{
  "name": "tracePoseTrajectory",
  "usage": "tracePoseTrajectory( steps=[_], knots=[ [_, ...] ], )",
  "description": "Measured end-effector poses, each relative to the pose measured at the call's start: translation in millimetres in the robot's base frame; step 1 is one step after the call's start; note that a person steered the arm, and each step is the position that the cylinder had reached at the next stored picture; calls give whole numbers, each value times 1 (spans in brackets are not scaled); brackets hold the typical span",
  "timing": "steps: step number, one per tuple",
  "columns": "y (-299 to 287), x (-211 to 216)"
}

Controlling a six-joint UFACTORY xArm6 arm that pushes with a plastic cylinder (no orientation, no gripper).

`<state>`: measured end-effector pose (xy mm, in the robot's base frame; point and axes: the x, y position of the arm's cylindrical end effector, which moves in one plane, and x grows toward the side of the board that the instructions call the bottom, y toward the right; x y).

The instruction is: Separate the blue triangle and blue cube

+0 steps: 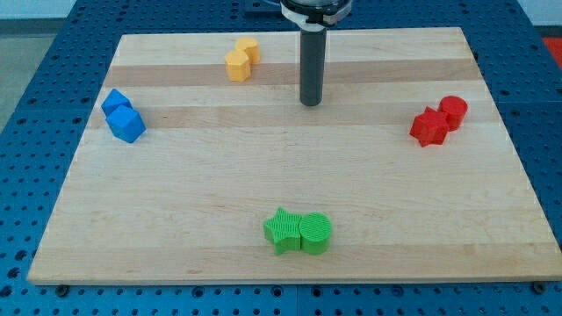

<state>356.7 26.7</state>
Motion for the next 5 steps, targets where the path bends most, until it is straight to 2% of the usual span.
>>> tracePoseTrajectory(
  steps=[1, 3, 5],
  knots=[
    [0, 0],
    [-83, 42],
    [-106, 50]
  ],
)
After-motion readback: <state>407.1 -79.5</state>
